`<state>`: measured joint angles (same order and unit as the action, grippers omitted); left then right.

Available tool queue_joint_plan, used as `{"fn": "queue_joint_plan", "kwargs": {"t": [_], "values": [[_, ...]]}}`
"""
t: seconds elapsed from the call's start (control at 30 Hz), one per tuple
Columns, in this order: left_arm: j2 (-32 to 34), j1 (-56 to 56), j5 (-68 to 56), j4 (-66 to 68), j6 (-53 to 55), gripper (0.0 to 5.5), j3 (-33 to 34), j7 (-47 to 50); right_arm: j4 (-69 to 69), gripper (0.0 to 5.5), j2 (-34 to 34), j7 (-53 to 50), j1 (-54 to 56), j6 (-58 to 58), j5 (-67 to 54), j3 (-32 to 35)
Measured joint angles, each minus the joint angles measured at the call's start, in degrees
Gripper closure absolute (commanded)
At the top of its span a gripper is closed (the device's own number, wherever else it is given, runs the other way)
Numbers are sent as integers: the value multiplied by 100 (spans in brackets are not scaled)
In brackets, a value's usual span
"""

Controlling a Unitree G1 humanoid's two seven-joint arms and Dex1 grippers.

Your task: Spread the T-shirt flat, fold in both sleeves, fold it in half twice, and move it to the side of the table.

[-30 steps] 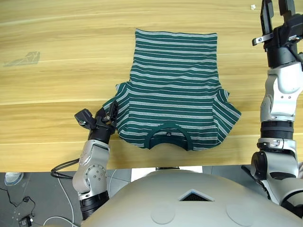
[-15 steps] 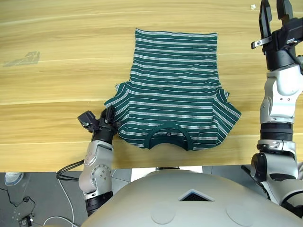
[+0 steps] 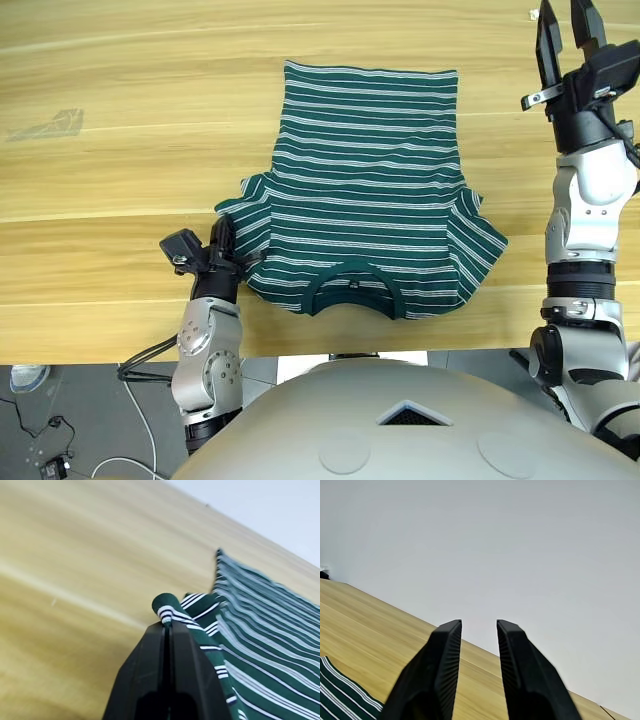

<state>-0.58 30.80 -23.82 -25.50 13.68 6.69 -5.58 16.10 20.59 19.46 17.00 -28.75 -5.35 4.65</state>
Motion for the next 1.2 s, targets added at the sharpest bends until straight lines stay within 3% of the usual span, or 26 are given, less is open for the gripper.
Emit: {"fn": "queue_joint_plan", "kwargs": {"t": [0.37,0.73,1.0,1.2], "values": [[831,385,1571,-94,-905,548,-1643,-902,115,420,-32,-8,2,-2,11,-45],[1202,226,2368,233,-1131,548,-2265,-1008,119,420,-43,-40,-63,-5,109,-45],[1362,224,2671,218,-1540,407,-2693,-1122,137,420,-76,-8,-123,-7,112,-49],[1663,264,2629,50,-1632,407,-3150,-1565,139,420,-79,47,-161,-7,111,-50]]}}
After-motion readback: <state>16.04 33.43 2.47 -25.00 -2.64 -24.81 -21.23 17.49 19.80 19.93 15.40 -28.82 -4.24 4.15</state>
